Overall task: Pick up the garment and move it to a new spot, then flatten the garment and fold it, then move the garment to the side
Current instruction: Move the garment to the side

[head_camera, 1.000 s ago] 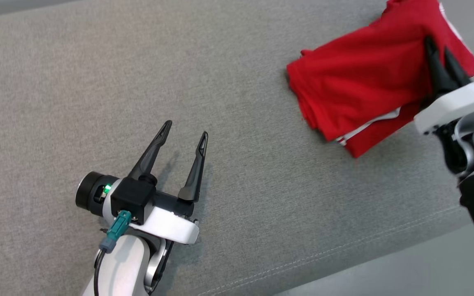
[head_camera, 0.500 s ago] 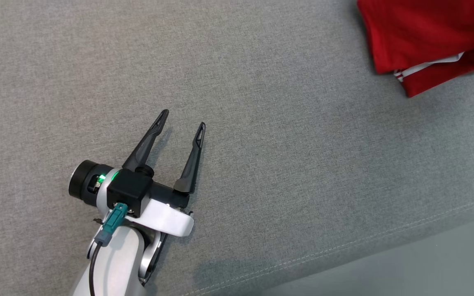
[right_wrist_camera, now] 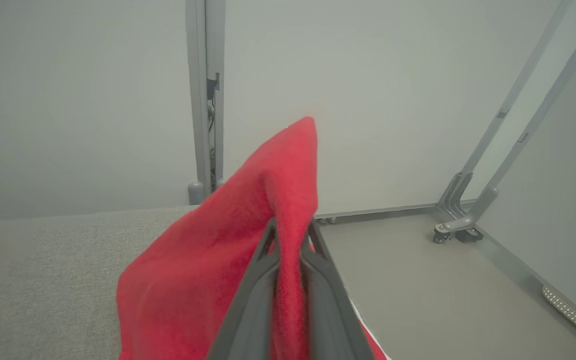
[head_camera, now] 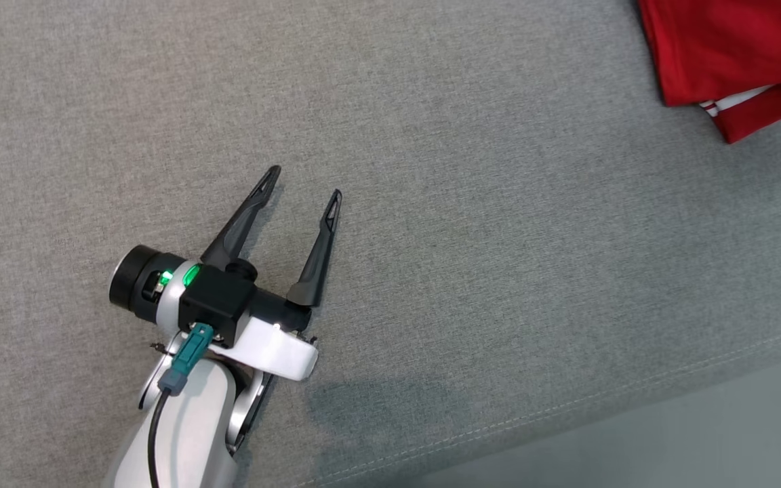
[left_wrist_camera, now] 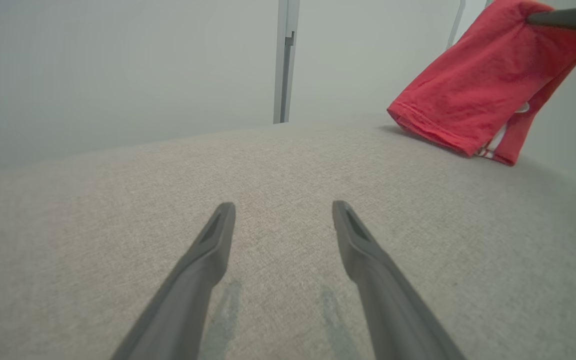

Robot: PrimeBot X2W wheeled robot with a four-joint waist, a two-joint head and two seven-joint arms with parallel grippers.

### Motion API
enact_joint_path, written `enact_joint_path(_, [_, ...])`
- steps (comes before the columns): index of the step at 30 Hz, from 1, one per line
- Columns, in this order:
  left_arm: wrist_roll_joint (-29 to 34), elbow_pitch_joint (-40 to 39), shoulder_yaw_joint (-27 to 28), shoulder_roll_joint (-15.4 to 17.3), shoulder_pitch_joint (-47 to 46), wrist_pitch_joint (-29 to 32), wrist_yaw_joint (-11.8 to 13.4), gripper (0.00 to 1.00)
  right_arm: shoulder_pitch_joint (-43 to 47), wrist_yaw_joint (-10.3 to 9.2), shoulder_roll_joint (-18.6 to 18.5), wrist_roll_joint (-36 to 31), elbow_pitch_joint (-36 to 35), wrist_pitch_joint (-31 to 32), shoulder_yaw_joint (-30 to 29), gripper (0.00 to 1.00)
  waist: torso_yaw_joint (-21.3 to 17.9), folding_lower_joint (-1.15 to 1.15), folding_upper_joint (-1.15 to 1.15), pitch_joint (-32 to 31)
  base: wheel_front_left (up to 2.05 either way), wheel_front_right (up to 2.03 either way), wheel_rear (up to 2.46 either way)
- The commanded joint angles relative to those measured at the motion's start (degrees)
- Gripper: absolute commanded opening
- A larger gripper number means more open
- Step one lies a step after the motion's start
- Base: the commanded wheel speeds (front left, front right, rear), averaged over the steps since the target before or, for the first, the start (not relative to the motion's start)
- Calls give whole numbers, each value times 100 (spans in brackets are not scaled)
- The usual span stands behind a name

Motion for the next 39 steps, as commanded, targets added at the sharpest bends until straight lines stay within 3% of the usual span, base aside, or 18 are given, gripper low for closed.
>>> enact_joint_path(1, [77, -158, 103, 71, -197, -49, -26, 100, -57, 23, -148, -142, 77, -67, -126, 43, 53, 0, 0, 78, 0, 0, 0])
enact_joint_path(2, [92, -168, 81, 74, -219, -49, -29, 100, -111, 23, -175, -255, 172, -67, -250, 100, 76, 0, 0, 112, 0, 0, 0])
enact_joint_path(11, [122, -214, -7, 89, -395, -41, -1, 100, -278, 23, -104, -1725, 488, -67, -1822, 100, 204, 0, 0, 262, 0, 0, 0])
enact_joint_path(14, [98, -203, -1, 88, -386, -42, 32, 100, -244, 23, 159, -2135, 350, -67, -2214, 100, 207, 0, 0, 245, 0, 0, 0])
enact_joint_path(19, [-39, -177, 37, 42, -340, -45, 90, 100, -81, 23, 637, -2348, 43, -67, -2364, 100, 247, 0, 0, 114, 0, 0, 0])
enact_joint_path(22, [-107, -174, 59, 15, -328, -46, 118, 100, 27, 23, 811, -2271, -113, -67, -2286, 100, 286, 0, 0, 30, 0, 0, 0])
enact_joint_path(25, [-203, -211, 142, -18, -310, -47, 183, 100, 189, 23, 1114, -1714, -408, -67, -1998, 100, 344, 0, 0, -136, 0, 0, 0])
enact_joint_path(30, [-454, -316, 420, -89, -229, -48, 266, 100, 713, 23, 1252, -559, -1287, -67, -1065, 100, 584, 0, 0, -652, 0, 0, 0])
enact_joint_path(32, [-608, -334, 597, -134, -103, -48, 297, 100, 1042, 23, 1141, -165, -1741, -67, -502, 100, 762, 0, 0, -989, 0, 0, 0])
enact_joint_path(39, [-913, -285, 907, -202, 247, -49, 389, 100, 1754, 23, 1088, -198, -2197, -67, -66, 100, 1056, 0, 0, -1704, 0, 0, 0])
